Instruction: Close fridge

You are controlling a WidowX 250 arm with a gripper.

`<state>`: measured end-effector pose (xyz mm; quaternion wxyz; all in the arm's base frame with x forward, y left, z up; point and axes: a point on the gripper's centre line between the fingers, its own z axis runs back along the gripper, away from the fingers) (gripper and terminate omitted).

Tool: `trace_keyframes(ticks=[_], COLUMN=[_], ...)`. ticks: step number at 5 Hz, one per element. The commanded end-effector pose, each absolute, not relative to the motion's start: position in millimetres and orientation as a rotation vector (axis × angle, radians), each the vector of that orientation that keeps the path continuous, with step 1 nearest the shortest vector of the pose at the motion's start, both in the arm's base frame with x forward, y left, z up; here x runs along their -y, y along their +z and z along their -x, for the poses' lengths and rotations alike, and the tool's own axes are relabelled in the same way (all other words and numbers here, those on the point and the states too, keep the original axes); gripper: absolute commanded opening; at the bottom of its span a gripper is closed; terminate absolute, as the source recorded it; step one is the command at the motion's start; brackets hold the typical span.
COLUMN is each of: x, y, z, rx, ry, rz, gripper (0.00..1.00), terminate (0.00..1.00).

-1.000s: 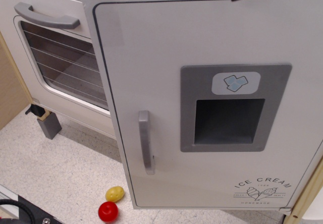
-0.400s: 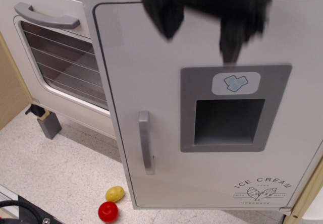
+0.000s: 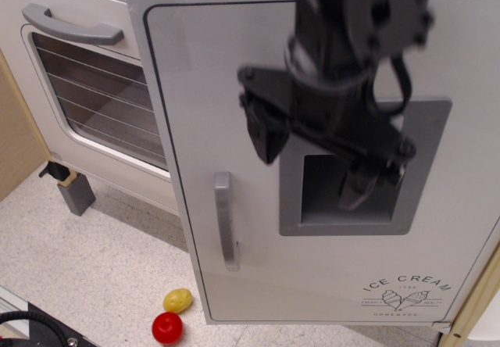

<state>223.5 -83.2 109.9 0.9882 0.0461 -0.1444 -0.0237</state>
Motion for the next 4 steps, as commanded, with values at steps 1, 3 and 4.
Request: trace_keyframes(ticks=[1,3,4], x=[61,31,17], y=[94,98,101], z=[-242,-274,-287], rx=[0.400,0.543,0.587], ry=[0.063,0.174,0.233], rz=[0.003,0.115,0.123], gripper=[1.00,1.00,1.00], terminate=[0.00,0.00,0.00])
